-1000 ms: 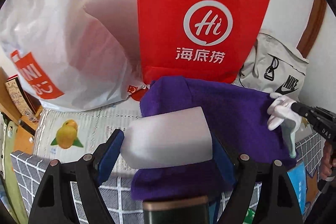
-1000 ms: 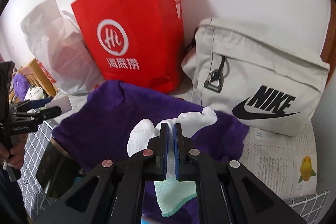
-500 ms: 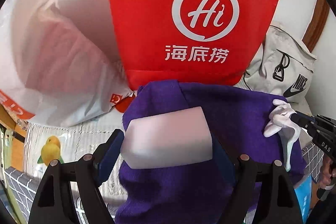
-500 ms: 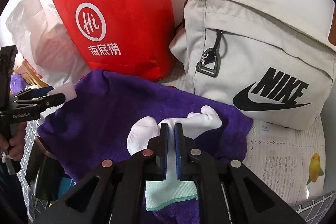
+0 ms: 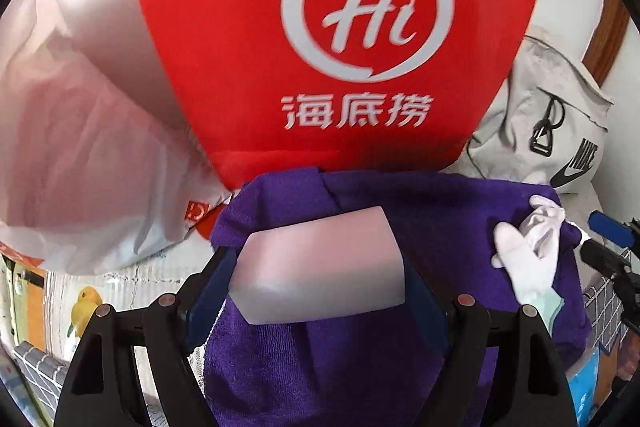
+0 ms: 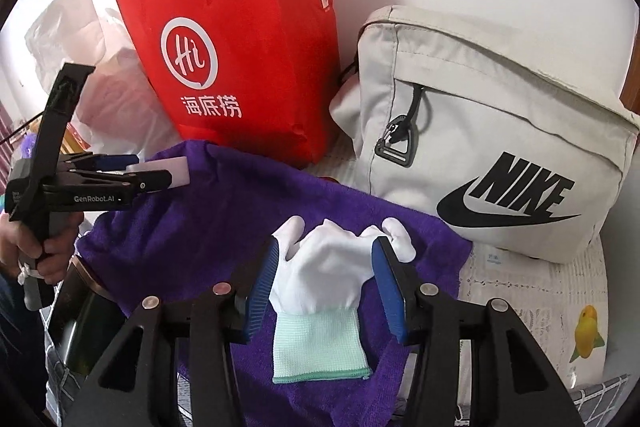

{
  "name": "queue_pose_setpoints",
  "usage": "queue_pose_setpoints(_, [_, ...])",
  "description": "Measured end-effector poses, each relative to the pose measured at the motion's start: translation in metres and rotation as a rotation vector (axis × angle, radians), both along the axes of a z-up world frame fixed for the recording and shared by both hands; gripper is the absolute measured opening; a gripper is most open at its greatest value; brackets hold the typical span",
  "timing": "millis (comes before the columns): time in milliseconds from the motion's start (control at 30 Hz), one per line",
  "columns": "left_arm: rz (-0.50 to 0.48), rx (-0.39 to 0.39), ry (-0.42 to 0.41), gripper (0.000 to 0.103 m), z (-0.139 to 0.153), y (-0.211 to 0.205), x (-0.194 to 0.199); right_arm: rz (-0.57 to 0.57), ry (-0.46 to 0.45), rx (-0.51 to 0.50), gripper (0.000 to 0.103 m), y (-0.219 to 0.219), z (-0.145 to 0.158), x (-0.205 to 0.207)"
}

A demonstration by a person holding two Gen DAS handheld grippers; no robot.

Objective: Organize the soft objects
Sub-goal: 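Open both tools to drop the block and glove onto the purple towel, then move the left tool down onto the yellow adidas pouch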

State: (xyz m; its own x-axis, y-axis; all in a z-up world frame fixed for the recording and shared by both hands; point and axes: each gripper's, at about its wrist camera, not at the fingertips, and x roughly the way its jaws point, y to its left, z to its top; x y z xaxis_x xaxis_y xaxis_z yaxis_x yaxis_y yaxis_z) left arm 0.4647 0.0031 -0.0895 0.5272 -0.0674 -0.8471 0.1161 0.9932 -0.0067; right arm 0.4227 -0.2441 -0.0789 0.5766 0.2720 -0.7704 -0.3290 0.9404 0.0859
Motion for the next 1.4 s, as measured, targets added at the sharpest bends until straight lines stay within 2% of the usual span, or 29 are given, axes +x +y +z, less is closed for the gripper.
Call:
queue_pose_setpoints(567, [-0.008,0.044,0.050,0.083,-0.023,-0.023,0.024,-0.001,0.010,-0.009,0.048,-0.002,-0.004,0.005])
queue_pose_setpoints(667, [0.009,-0.001,0.087,0.091,-0.025,-0.021,0.031,0.001,0.007,-0.003,0.048,-0.002,-0.003,0.004])
queue_pose_setpoints(767, [0.009,-0.042,0.107,0.092,-0.024,-0.017,0.029,0.006,0.001,-0.003,0.048,-0.001,0.000,0.001])
queue_pose_setpoints(1100, [0.021,-0.018,0.108,0.092,-0.005,-0.008,0.005,0.020,-0.030,-0.007,0.048,0.006,0.018,-0.018])
queue_pose_setpoints(1400, [0.028,-0.025,0.060,0.090,0.025,0.005,-0.068,0.016,-0.033,-0.002,0.048,0.008,0.031,-0.073])
